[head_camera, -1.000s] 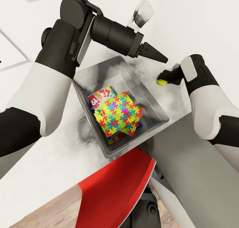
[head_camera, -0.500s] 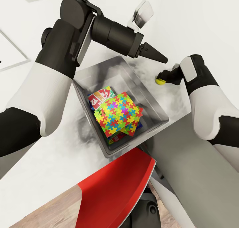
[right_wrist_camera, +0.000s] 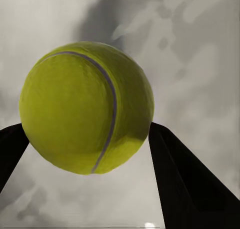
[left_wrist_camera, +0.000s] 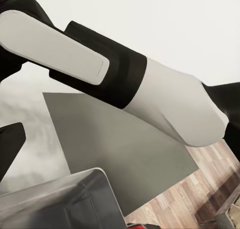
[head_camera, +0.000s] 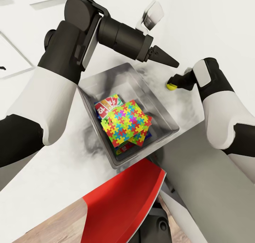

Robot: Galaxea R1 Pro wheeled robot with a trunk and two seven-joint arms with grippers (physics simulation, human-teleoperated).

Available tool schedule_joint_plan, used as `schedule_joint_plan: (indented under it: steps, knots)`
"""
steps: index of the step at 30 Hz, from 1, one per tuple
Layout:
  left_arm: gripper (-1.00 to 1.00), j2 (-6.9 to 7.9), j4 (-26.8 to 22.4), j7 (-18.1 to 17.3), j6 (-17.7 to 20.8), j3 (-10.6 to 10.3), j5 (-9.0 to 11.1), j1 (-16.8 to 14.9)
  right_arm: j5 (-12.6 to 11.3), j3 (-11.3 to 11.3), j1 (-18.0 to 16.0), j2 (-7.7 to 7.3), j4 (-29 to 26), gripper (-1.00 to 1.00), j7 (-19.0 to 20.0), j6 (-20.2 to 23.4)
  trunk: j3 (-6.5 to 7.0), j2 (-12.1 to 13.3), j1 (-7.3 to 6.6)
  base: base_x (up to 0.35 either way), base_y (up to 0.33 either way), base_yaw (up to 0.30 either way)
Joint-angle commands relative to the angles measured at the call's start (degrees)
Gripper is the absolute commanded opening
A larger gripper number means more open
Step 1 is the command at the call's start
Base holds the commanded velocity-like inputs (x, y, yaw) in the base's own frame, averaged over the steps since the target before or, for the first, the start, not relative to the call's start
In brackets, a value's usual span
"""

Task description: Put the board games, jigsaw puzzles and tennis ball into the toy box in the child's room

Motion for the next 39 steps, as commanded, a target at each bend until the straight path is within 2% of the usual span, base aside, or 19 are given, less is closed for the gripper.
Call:
schedule_joint_plan:
  steps: [1,8,17,22,34,39]
  knots:
    - [1.00,-0.02,0.0,-0.4,0.6,-0.1,-0.4,0.0,-0.6,-0.1,0.0,-0.05,-0.1,-1.00,-0.5,0.3,0.02,-0.1,0.04,0.000,0.000,0.000]
    - [1.00,-0.02,0.0,-0.4,0.6,-0.3,-0.4,0.1,-1.1,-0.3,0.2,-0.56,-0.3,-1.00,-0.3,0.8,0.68,-0.1,0.04,-0.020,0.000,0.000]
    - [1.00,-0.02,0.0,-0.4,0.6,-0.3,-0.3,0.3,-1.2,-0.6,0.4,-0.69,-0.3,-1.00,-0.1,0.9,1.53,-0.1,0.04,-0.220,0.000,0.000]
    - [1.00,-0.02,0.0,-0.4,0.6,-0.3,-0.3,0.4,-1.3,-0.6,0.4,-0.72,-0.6,-1.00,0.0,0.9,2.01,-0.1,0.04,-0.049,0.000,0.000]
    - [1.00,-0.02,0.0,-0.4,0.6,-0.3,-0.4,0.5,-1.4,-0.6,0.4,-0.13,-7.6,-1.00,0.0,4.1,3.16,-0.1,0.04,-0.059,0.000,0.000]
    - [1.00,-0.02,0.0,-0.4,0.6,-0.2,-0.3,0.6,-1.5,-0.6,0.4,-0.06,-8.9,-1.00,0.0,4.6,3.63,-0.1,0.04,-0.030,0.000,0.000]
